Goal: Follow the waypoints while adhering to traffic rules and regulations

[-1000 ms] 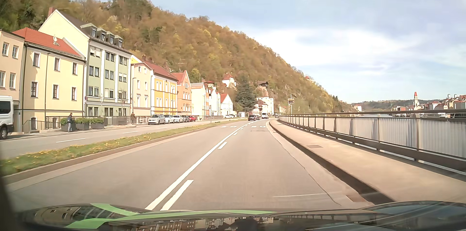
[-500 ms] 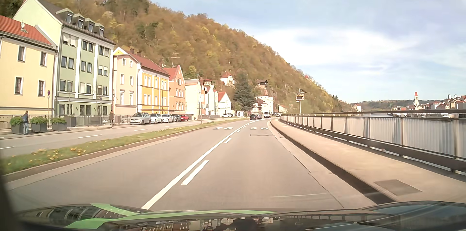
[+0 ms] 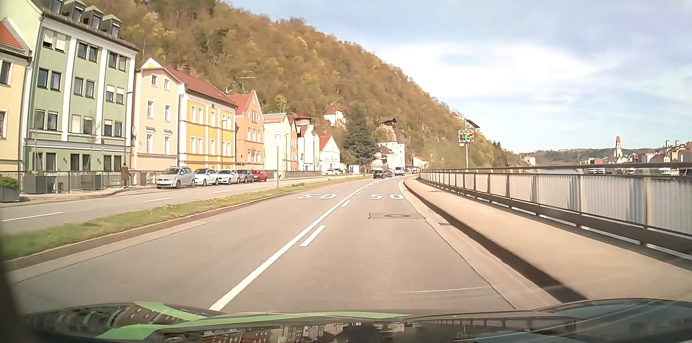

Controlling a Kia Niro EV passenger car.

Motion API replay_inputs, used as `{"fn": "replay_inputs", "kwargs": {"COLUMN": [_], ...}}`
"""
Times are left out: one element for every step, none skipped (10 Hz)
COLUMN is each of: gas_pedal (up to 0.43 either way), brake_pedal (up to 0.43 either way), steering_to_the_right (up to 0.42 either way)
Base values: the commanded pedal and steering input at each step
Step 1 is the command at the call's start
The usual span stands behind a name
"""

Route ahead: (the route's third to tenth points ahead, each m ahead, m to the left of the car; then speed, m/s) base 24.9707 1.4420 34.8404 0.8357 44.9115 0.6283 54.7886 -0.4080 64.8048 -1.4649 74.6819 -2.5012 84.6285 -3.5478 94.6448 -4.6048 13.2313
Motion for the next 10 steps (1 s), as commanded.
{"fn": "replay_inputs", "kwargs": {"gas_pedal": [0.0,0.0,0.0,0.008,0.039,0.039,0.067,0.079,0.079,0.079], "brake_pedal": [0.0,0.0,0.0,0.0,0.0,0.0,0.0,0.0,0.0,0.0], "steering_to_the_right": [0.0,0.0,0.0,0.001,0.001,0.001,0.003,0.004,0.004,0.005]}}
